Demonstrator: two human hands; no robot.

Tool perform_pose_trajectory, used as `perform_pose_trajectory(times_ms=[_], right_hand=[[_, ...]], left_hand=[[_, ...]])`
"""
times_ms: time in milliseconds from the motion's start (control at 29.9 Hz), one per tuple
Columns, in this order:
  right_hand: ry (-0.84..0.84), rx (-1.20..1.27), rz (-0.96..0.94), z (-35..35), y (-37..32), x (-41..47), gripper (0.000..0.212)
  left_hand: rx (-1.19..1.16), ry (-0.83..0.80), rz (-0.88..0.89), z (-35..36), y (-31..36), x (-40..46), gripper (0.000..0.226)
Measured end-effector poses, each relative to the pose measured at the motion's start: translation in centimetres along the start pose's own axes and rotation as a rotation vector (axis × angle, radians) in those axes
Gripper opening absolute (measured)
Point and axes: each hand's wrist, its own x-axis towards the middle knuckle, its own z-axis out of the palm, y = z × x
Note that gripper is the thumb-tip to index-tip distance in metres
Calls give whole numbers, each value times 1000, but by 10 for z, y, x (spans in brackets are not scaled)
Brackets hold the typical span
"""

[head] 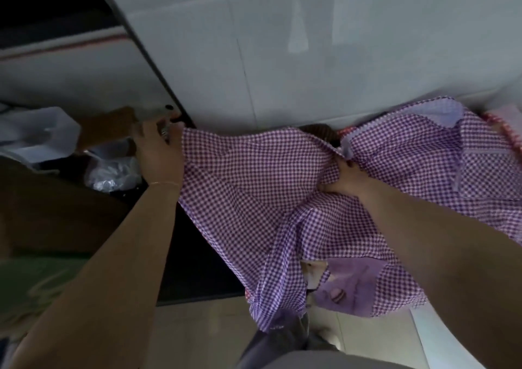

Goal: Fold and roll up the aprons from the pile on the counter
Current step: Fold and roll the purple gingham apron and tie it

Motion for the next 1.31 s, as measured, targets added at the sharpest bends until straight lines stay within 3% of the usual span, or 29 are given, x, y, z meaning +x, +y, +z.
perform_pose_trajectory(times_ms=[167, 268, 335, 402, 435, 502, 536, 603, 670, 703, 770, 837, 971, 1004, 1071, 1306], right_hand=[[-34, -89, 40, -8, -4, -2, 108], [-71, -138, 59, -7, -9, 4, 107], [-113, -184, 76, -4, -11, 9, 112], [-175, -229, 102, 1, -10, 16, 116], [-208, -255, 123, 1, -9, 21, 120], [-232, -352, 188, 1, -12, 25, 127], [-187, -416, 190, -2, -16, 25, 122], [106, -520, 71, -9, -27, 16, 96], [415, -380, -145, -11, -34, 10, 71], [464, -244, -225, -9, -32, 11, 68], [402, -61, -253, -7, -28, 13, 75], [313, -31, -231, -4, -25, 16, 82], [265, -22, -240, -8, -26, 18, 86], [259, -1, -247, -9, -25, 19, 87], [242, 20, -257, -10, -25, 23, 90], [209, 62, -249, -8, -35, 11, 87]], left_hand=[[222, -271, -187, 12, -67, 16, 62], [-4, -591, -584, 30, -94, 19, 101], [-72, -906, -792, 36, -107, 15, 121], [18, -1108, -694, 41, -117, 10, 97], [83, -1045, -582, 46, -121, 10, 72], [157, -748, -456, 49, -117, 9, 30], [167, -614, -411, 53, -114, 9, 26], [132, -456, -380, 54, -105, 5, 27], [81, -365, -455, 59, -103, 5, 29], [75, -340, -503, 61, -106, 6, 30], [116, -324, -543, 64, -109, 9, 33], [247, -295, -484, 66, -109, 6, 38], [283, -191, -99, 62, -75, -31, 35], [260, -225, 49, 61, -65, -48, 28], [177, -404, 295, 57, -54, -85, 38], [391, -913, 628, 67, -47, -182, 81]])
